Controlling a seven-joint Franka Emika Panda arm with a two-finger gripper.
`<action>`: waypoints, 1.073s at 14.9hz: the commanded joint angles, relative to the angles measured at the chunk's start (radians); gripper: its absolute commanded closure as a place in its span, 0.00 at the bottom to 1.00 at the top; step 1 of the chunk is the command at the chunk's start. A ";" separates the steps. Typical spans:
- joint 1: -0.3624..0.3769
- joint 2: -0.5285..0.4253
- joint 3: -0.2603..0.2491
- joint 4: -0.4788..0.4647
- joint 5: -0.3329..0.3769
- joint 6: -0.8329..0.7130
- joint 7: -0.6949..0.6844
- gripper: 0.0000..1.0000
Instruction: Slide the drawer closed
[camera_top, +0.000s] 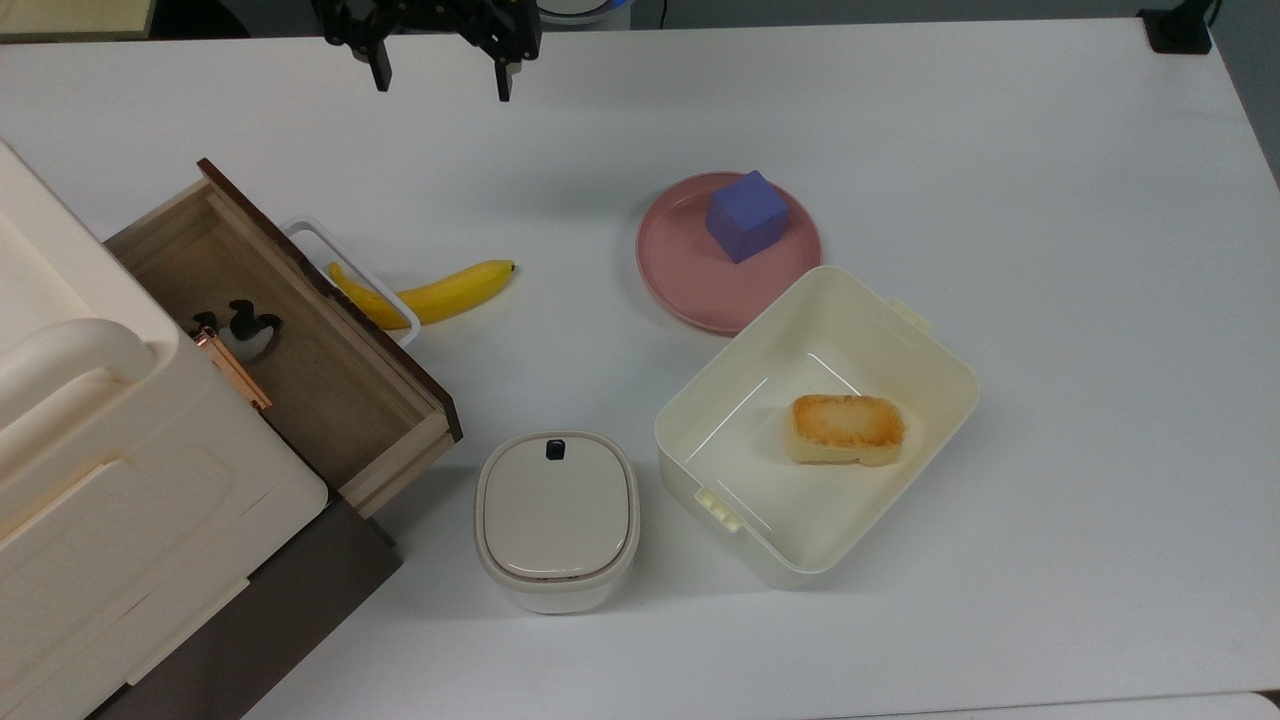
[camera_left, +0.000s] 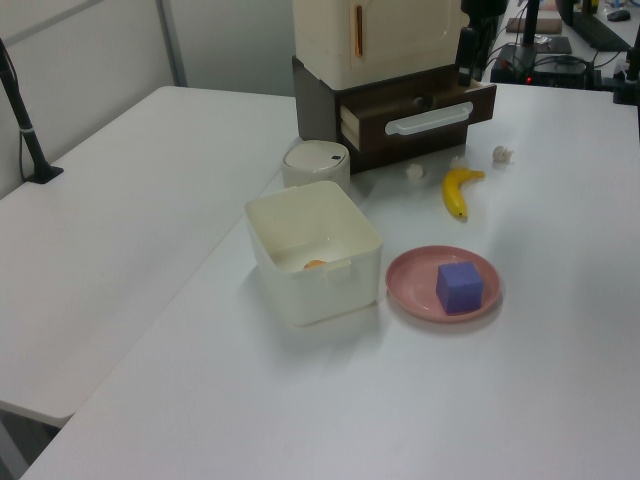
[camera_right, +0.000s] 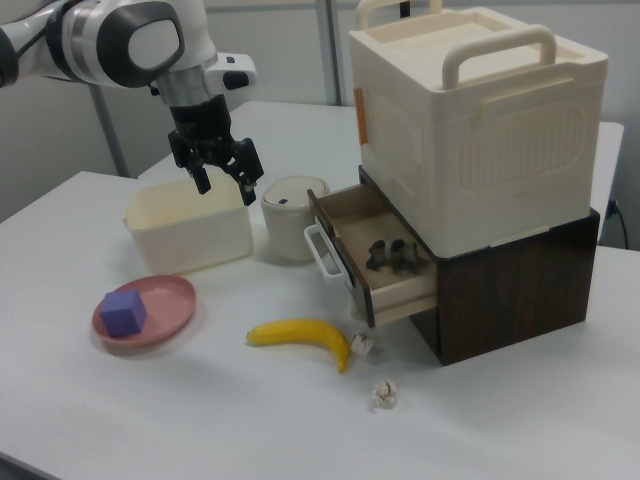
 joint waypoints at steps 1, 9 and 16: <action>0.003 -0.008 -0.013 0.005 -0.006 -0.023 0.002 0.00; -0.008 -0.005 -0.013 0.005 0.000 -0.023 0.002 0.00; -0.008 -0.005 -0.011 0.005 0.000 -0.023 0.002 0.00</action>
